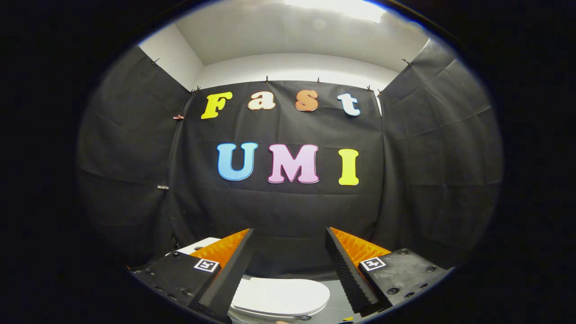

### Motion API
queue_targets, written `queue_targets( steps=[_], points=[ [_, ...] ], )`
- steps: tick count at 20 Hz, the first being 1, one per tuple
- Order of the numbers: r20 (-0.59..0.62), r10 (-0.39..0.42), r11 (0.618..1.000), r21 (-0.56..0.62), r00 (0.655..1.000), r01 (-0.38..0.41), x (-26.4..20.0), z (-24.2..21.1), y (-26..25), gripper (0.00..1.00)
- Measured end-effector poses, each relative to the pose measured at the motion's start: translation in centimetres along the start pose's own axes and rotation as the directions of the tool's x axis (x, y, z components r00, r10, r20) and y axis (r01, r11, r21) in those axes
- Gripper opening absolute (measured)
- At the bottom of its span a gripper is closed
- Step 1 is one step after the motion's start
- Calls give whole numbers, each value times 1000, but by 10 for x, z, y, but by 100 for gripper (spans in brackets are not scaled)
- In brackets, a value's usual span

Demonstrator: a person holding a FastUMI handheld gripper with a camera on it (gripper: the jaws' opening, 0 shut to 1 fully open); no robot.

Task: Open the toilet lid.

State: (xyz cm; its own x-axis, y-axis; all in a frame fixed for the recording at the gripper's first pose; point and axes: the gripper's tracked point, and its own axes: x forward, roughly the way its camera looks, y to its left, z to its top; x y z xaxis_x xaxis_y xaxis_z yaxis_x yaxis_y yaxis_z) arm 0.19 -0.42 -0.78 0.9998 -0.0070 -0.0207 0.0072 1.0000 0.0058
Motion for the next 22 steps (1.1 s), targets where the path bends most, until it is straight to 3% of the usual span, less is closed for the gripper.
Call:
queue_targets(
  steps=[14,22],
  points=[
    [-46,-19,997,72,999,22,12,-24,-14,98],
    [-117,-60,988,137,991,76,31,-78,-46,98]
  ],
)
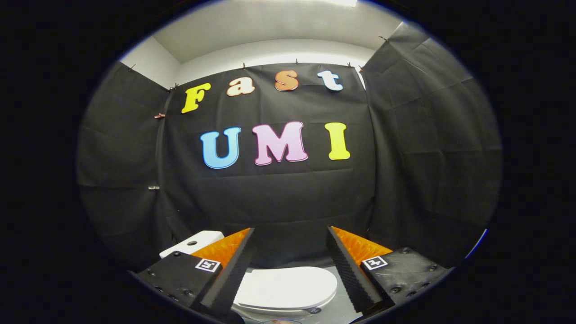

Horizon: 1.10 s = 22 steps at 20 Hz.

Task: Open the toilet lid.

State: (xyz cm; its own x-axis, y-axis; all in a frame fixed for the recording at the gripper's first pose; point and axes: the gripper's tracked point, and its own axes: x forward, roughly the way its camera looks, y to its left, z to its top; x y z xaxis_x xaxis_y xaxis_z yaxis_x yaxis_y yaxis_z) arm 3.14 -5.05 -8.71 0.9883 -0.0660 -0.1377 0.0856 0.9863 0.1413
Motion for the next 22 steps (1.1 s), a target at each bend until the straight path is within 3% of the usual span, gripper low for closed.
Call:
queue_targets(
  steps=[12,19,22],
  points=[
    [-194,-70,988,125,979,95,45,-119,-73,99],
    [-353,-62,950,267,934,164,59,-205,-102,97],
    [-418,-89,935,277,904,220,61,-246,-116,97]
  ],
)
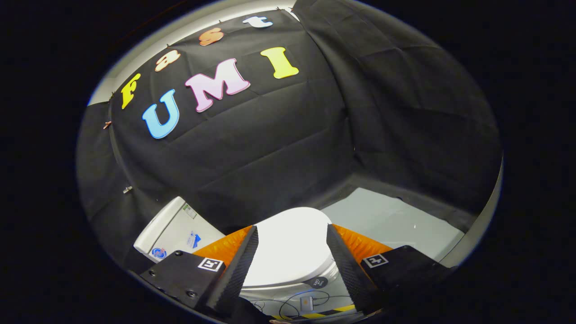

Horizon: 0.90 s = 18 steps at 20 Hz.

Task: Open the toilet lid.

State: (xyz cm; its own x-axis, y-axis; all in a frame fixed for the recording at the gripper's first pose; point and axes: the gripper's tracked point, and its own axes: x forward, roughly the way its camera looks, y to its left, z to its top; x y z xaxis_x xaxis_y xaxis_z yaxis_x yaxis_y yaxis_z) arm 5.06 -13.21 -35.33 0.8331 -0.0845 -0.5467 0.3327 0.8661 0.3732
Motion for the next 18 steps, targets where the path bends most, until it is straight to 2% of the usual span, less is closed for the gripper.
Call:
queue_targets(
  steps=[5,9,12,16,18],
  points=[
    [-104,-25,994,104,994,36,27,-55,-29,96],
    [-197,-18,974,219,980,62,43,-109,-51,96],
    [-249,-21,961,261,968,87,54,-145,-68,96],
    [-306,7,934,342,952,103,66,-177,-78,96],
    [-294,42,912,401,955,84,68,-178,-77,90]
  ],
)
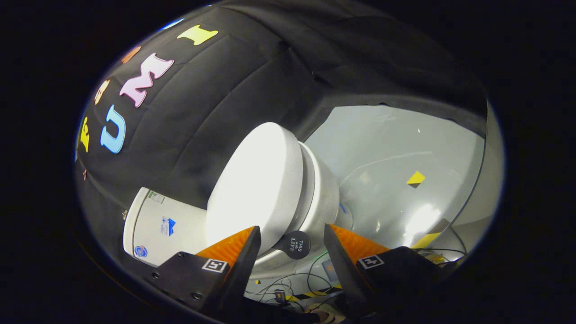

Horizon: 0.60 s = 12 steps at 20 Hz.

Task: Open the toilet lid.

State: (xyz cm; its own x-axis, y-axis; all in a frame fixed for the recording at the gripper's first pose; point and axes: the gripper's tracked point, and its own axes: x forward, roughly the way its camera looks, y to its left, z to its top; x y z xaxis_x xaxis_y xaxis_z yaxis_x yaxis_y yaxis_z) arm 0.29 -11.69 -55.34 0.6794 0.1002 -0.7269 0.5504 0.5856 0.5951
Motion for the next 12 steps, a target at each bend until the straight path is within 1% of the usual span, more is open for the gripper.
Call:
queue_targets(
  steps=[3,4,5,7,10,11,12],
  points=[
    [-13,37,997,73,999,-36,4,-2,-2,89],
    [-29,42,995,93,999,-40,7,-6,-4,79],
    [-44,50,992,116,998,-45,11,-10,-7,76],
    [-53,82,982,174,995,-72,16,-12,-8,76],
    [-58,87,966,248,995,-70,28,-19,-16,55],
    [-61,107,959,269,992,-87,29,-21,-12,48],
    [-67,128,954,281,990,-104,30,-24,-7,47]
  ],
)
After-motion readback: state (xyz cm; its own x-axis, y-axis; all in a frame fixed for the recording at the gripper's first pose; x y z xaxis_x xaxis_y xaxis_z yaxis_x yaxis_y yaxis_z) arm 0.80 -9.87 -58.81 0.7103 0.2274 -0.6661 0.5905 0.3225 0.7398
